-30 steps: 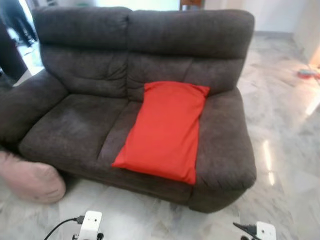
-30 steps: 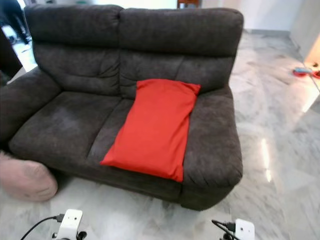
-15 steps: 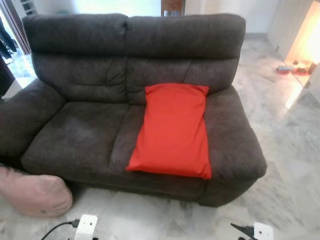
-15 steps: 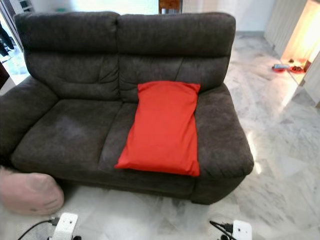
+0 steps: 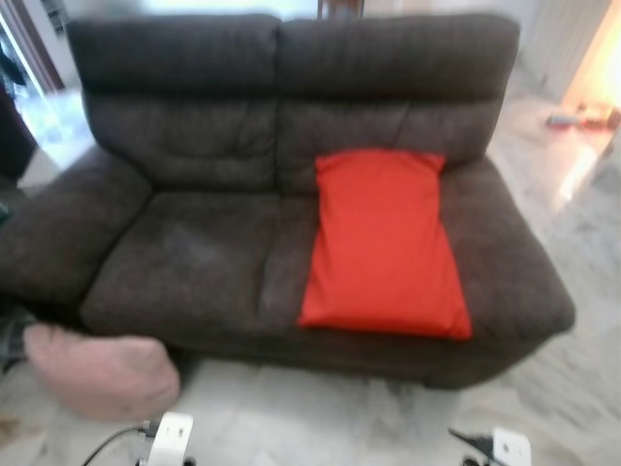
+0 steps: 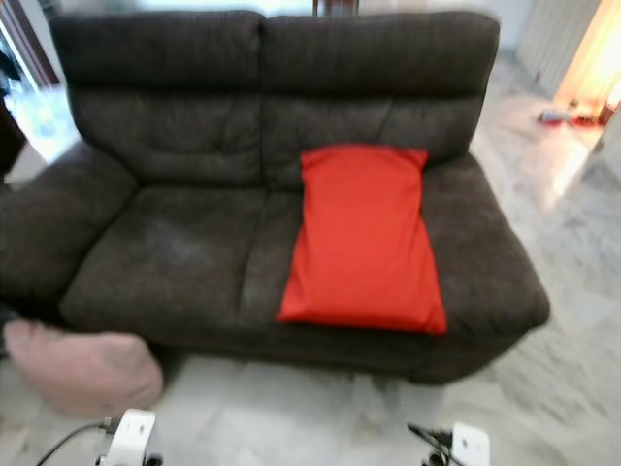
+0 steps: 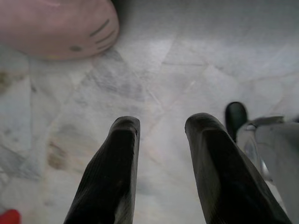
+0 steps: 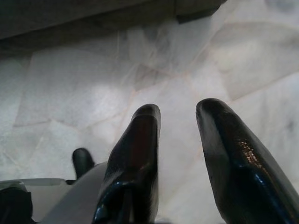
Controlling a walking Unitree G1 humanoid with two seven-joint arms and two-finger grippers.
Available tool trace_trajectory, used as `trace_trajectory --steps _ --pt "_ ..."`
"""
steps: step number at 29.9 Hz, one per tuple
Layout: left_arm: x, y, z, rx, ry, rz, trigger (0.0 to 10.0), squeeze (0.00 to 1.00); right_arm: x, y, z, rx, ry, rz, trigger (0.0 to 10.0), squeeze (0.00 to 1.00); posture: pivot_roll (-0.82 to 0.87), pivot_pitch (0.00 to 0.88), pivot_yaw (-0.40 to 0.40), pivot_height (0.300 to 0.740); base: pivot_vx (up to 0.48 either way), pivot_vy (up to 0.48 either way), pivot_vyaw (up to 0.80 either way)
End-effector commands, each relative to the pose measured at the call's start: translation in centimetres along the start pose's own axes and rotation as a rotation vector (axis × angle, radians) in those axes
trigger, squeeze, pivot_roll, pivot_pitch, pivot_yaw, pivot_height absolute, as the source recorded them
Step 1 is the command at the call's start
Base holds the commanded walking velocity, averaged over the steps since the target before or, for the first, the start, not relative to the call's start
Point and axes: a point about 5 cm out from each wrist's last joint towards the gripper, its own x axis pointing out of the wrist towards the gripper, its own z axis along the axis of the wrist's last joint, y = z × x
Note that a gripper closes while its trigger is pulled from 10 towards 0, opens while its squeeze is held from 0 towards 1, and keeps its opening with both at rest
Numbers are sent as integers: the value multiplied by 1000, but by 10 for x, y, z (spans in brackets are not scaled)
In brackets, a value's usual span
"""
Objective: Move the pillow to the sofa from floor
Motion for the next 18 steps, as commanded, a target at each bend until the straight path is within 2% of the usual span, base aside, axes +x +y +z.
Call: trace_trajectory --steps 1,18 --pt "0 -4 0 12 6 -13 10000 0 -2 -6 -4 1 16 -18 10000 0 40 0 39 740 0 480 0" --pt "0 -4 -1 9 11 -15 10000 0 -2 -6 -5 -5 20 -18 10000 0 38 0 35 740 0 480 0"
